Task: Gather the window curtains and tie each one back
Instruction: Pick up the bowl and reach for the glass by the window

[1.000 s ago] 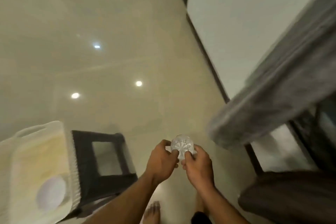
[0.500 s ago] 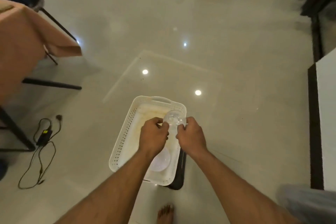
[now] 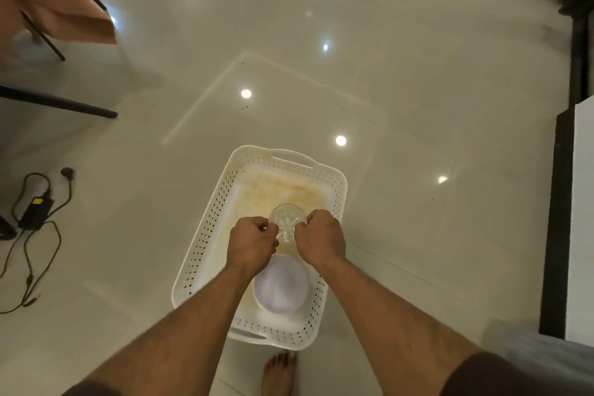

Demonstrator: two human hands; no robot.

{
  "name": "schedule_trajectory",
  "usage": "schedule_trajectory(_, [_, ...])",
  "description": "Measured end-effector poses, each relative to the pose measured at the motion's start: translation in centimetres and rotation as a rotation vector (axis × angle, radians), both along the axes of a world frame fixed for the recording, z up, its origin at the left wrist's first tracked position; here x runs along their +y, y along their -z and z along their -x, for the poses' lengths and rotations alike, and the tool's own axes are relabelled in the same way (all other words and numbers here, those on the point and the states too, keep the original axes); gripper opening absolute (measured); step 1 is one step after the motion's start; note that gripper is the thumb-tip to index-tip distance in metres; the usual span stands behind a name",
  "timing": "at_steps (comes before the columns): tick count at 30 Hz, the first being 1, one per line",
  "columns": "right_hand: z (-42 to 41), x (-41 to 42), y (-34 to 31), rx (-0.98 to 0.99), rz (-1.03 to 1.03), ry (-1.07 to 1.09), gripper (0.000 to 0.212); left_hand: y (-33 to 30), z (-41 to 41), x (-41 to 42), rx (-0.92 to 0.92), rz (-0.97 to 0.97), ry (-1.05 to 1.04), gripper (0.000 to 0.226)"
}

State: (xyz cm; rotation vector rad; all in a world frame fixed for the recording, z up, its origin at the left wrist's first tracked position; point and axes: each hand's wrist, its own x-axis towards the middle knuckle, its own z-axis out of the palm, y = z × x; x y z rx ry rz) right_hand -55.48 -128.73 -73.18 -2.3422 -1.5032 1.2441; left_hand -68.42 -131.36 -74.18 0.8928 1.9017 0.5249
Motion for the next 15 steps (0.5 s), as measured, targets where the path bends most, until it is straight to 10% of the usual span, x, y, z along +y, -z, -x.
schedule_trajectory(7, [-1.4,-1.6,-3.7,0.092,-0.04,0.066,0.04,-3.5,-0.8,0.1,0.227,-0.08,0.013,0.043])
schedule_trajectory(15, [-18.2,-10.6,-6.9,0.112,-0.267,0.623,0.024,-10.6,-17.6,-2.5,0.154,-0.32,0.466,0.021])
